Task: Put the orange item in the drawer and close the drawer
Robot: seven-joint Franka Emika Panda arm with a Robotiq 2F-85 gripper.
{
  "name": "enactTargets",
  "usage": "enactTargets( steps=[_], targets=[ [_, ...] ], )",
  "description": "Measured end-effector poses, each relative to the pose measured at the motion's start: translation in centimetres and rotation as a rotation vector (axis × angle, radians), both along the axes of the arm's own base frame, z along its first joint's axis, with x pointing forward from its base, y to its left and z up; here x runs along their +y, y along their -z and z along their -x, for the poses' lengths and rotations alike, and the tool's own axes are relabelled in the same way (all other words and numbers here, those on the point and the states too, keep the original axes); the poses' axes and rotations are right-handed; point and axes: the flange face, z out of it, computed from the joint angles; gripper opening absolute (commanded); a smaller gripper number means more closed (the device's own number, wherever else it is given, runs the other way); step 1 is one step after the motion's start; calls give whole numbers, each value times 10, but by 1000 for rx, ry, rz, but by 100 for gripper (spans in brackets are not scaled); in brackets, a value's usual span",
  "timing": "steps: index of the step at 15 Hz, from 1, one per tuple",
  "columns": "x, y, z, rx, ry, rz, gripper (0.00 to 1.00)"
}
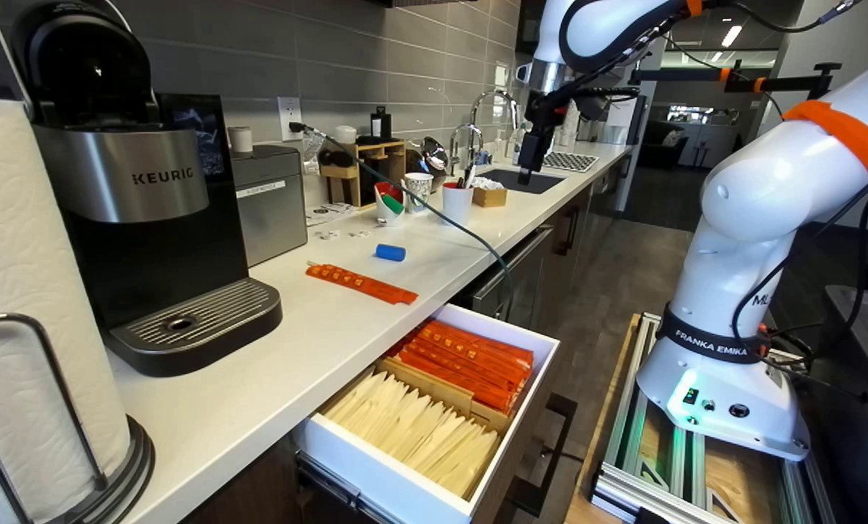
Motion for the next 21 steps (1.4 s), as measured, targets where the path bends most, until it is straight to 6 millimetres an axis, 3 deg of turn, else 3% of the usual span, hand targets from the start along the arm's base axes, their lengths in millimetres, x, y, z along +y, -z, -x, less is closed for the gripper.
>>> enactTargets(
  steps=[3, 5, 12, 15, 18, 21],
  targets=[
    [9, -1, -2, -5, -13, -6, 100],
    [37, -5, -8, -20, -46, -33, 100],
    [208, -43, -8, -87, -234, -53, 100],
    [263, -74, -15, -145, -260, -39, 100],
    [292, -93, -42, -149, -178, -61, 100],
    [294, -92, -52, -135, -172, -67, 100]
  ],
)
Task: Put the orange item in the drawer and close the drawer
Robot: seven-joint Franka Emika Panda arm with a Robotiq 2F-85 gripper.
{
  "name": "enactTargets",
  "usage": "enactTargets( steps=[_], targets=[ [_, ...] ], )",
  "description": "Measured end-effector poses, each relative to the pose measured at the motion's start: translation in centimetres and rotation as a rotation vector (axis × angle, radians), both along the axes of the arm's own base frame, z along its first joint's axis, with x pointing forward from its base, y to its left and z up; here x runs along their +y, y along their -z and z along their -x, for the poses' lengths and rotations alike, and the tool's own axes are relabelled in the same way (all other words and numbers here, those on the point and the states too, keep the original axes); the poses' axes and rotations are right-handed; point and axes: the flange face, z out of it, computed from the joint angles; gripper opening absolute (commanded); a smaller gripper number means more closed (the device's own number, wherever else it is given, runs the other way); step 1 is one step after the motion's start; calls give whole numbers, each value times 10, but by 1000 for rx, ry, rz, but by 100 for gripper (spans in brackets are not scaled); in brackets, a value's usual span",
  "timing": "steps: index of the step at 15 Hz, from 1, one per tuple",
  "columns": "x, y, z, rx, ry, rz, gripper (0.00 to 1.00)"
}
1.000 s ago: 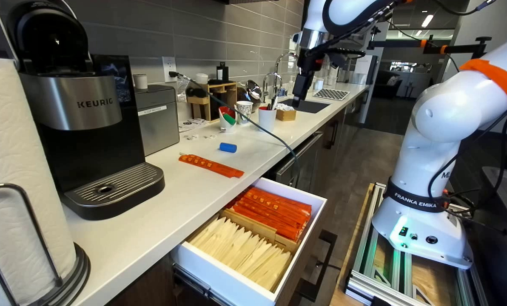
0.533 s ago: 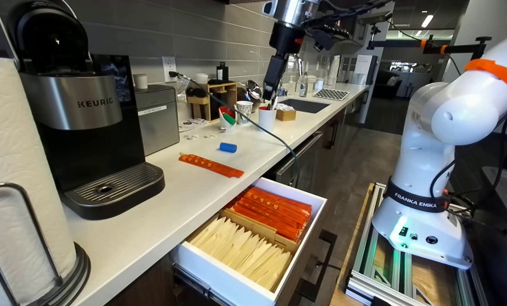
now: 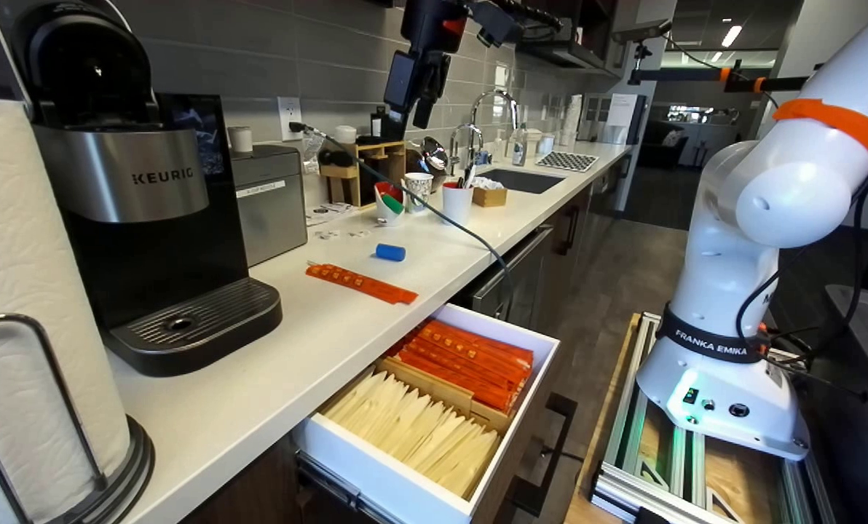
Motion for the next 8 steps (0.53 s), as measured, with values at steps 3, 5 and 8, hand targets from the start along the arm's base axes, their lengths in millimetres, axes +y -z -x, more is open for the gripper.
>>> enactTargets(
  steps=[3, 5, 8],
  targets=[
    [0, -4, 4, -11, -2, -1, 100],
    [2, -1, 0, -2, 3, -4, 100],
    [14, 25, -23, 54, -6, -18, 100]
  ],
)
